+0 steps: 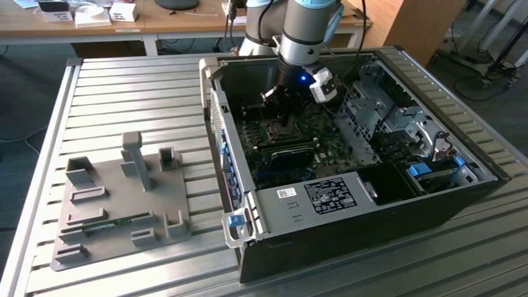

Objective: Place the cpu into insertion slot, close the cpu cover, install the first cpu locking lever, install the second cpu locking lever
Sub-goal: 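Close the cpu cover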

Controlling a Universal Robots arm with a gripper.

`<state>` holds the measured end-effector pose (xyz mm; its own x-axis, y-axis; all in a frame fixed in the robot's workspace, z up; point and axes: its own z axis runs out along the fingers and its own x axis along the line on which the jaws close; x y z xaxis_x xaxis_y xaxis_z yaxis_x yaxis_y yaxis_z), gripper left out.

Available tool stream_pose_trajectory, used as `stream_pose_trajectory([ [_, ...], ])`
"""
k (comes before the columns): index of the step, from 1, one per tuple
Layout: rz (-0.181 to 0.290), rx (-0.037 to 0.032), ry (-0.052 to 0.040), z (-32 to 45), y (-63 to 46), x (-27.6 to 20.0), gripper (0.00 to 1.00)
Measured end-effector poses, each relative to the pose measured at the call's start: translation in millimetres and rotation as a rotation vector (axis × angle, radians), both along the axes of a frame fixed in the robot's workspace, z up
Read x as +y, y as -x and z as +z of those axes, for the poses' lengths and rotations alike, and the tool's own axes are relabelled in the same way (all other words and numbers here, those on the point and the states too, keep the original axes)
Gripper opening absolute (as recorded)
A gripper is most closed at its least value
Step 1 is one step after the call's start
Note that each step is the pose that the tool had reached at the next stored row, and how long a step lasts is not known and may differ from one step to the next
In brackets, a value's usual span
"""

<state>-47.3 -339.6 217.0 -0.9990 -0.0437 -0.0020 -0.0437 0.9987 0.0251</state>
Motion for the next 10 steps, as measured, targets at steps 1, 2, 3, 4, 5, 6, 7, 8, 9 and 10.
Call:
stream_pose_trajectory([
  [1, 0.000, -0.0002, -0.0002, 0.9, 0.0, 0.0, 0.11],
  [2, 0.000, -0.0002, -0.0002, 1.7, 0.0, 0.0, 0.11],
  [3, 0.000, -0.0003, -0.0004, 1.8, 0.0, 0.0, 0.11],
  [4, 0.000, -0.0003, -0.0004, 1.8, -0.1, 0.0, 0.11],
  [5, 0.000, -0.0004, -0.0012, 1.9, 0.0, 0.0, 0.11],
  [6, 0.000, -0.0009, -0.0021, 1.9, -0.1, 0.0, 0.11],
  [7, 0.000, -0.0019, -0.0025, 1.8, -0.1, 0.0, 0.11],
  [8, 0.000, -0.0029, -0.0026, 1.8, -0.1, 0.0, 0.11],
  [9, 0.000, -0.0042, -0.0026, 1.8, -0.1, 0.0, 0.11],
  [10, 0.000, -0.0059, -0.0025, 1.8, -0.1, 0.0, 0.11],
])
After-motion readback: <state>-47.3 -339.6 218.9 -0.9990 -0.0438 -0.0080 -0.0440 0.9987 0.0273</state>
